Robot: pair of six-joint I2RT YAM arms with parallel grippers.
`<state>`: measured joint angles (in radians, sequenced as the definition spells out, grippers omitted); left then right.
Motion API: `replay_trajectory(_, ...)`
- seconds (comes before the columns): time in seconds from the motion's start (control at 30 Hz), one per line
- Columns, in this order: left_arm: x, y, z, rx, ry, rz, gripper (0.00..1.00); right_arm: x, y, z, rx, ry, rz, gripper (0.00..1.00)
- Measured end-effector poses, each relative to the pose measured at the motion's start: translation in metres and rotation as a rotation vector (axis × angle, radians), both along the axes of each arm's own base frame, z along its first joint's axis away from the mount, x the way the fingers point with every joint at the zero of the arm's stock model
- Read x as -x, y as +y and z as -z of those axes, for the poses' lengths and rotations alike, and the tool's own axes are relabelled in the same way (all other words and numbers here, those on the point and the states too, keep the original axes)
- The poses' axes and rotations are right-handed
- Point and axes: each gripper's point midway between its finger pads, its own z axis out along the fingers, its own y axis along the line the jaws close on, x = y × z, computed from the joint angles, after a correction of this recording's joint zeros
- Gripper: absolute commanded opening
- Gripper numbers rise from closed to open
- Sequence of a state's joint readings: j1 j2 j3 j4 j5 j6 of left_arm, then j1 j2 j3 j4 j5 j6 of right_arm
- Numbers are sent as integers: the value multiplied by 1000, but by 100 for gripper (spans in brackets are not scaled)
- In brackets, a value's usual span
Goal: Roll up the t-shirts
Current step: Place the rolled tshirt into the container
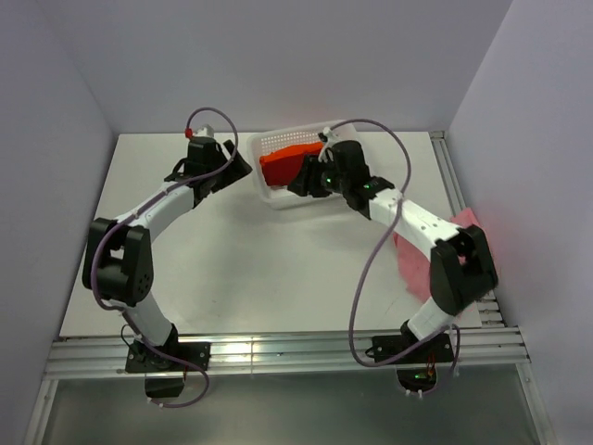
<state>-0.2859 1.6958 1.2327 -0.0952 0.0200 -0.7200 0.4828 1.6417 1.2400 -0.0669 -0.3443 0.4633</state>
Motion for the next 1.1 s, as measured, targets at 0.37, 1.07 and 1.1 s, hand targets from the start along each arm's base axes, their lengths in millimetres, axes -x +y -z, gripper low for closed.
replay_trajectory(0.37,-10,-19,38,57,51,54,68,39,-58,-51,-42,-185,168,54)
replay_trajectory(1.07,-22,-54,42,156,19,103,2,70,-80,-28,-46,-173,216,50)
replay_trajectory(1.1,-23,-56,41,160,18,103,0,71,-82,-29,-50,-179,222,50)
